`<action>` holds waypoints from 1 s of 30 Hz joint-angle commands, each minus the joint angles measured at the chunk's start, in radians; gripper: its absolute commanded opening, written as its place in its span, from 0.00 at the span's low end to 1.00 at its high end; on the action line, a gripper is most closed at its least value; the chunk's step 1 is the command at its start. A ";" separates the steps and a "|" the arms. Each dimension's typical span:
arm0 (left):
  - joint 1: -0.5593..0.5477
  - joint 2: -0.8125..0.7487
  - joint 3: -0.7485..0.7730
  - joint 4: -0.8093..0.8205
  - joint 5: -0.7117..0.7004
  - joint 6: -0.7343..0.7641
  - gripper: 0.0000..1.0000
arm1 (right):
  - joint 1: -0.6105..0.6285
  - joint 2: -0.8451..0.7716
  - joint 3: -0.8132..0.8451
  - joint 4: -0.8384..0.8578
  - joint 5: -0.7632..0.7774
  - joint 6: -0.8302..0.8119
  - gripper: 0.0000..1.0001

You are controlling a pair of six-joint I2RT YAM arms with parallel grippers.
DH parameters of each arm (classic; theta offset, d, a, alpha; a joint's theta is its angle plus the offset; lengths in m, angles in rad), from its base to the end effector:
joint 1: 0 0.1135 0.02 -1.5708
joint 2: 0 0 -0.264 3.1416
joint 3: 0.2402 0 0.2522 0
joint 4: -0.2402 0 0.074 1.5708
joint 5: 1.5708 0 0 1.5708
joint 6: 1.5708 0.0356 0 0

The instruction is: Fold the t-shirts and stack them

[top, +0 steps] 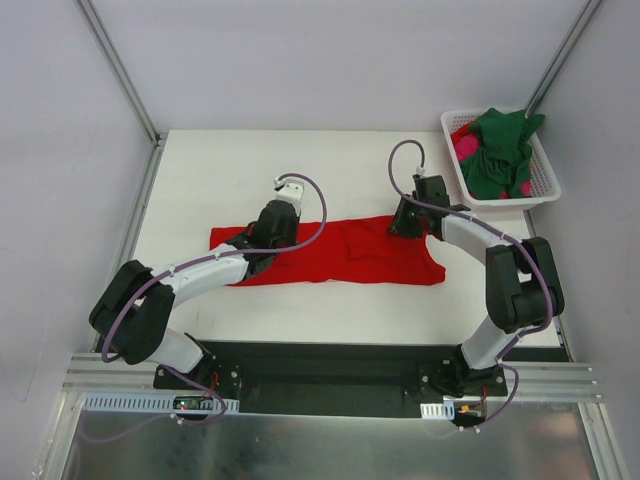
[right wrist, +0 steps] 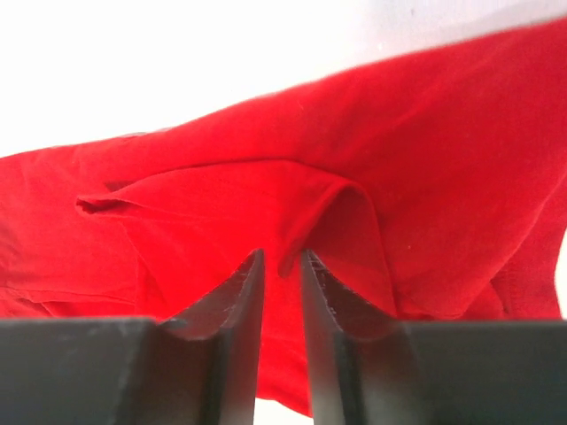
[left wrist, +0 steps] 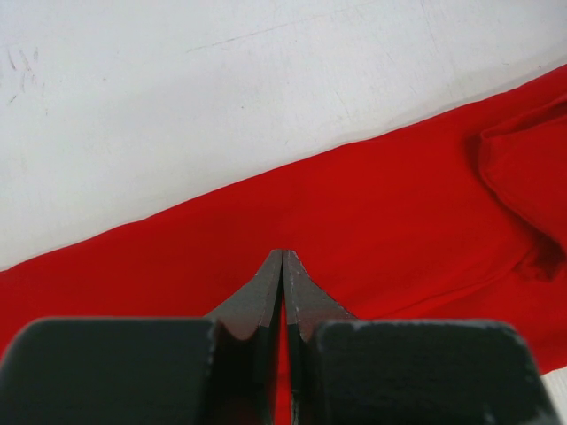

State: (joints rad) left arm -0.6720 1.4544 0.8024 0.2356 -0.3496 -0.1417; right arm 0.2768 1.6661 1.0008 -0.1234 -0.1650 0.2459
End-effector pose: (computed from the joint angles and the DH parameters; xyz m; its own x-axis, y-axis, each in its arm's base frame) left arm 0.2570 -0.1889 0.2313 -0.3613 0.1179 -0.9250 0.2917 0.9565 0.0080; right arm 0.3368 0.1018 0.1949 -0.7546 0.0353 -0.6552 -0.2033 0.9368 0.2846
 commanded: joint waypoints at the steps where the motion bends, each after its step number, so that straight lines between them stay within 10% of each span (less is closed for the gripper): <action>1: 0.015 -0.019 0.000 0.028 -0.008 0.005 0.00 | 0.005 0.012 0.048 0.024 -0.007 0.003 0.15; 4: 0.015 -0.023 -0.006 0.028 -0.009 0.005 0.00 | 0.007 0.012 0.050 0.024 -0.005 0.004 0.01; 30: 0.023 -0.034 -0.022 0.030 -0.008 0.005 0.00 | 0.004 0.072 0.117 0.163 0.084 0.145 0.02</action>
State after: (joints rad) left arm -0.6651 1.4544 0.7929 0.2424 -0.3500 -0.1417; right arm 0.2775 1.7046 1.0744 -0.0246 -0.1127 0.3435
